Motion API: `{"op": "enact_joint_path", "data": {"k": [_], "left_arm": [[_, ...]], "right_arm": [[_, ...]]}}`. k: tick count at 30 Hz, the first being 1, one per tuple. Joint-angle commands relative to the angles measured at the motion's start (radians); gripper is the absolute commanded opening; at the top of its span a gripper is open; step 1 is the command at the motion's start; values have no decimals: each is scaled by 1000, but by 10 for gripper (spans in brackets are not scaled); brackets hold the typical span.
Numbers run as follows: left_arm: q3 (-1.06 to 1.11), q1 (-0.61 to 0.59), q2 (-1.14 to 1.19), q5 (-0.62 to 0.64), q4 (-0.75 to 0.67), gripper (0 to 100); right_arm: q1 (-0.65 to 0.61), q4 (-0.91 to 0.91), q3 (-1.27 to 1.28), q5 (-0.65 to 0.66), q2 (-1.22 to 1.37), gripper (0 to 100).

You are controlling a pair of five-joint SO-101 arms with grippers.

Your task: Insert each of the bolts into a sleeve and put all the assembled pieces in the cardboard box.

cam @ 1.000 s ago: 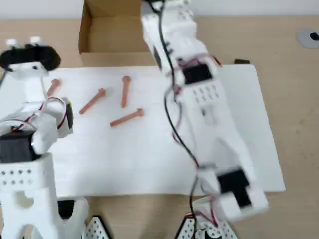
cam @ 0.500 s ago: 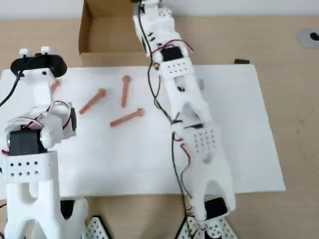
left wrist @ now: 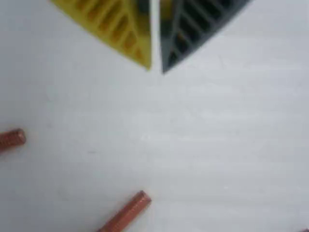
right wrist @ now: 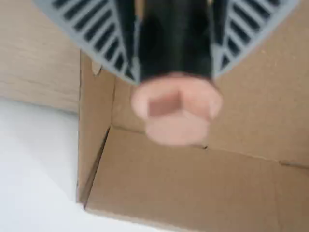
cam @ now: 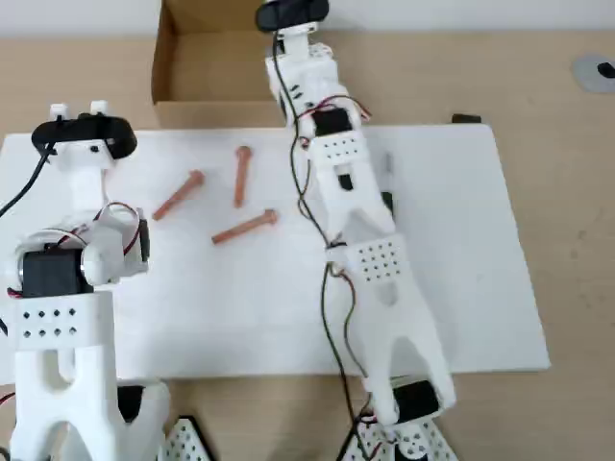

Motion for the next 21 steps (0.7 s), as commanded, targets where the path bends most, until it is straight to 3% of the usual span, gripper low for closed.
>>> {"op": "enact_joint_path", "data": {"k": [1,8,15,21], "left_arm": [[-3,-2,-10,-6,5,13],[-14,-2,-12,-48,31,61],[-3,-2,-94,-49,49,74],[54,-3,-186,-103,49,74]], "right_arm": [[16,26,-107,14,-16,13],[13,146,-110,15,-21,23],[12,164,-110,15,-22,213],[10,196,-127,12,-24,226]]}}
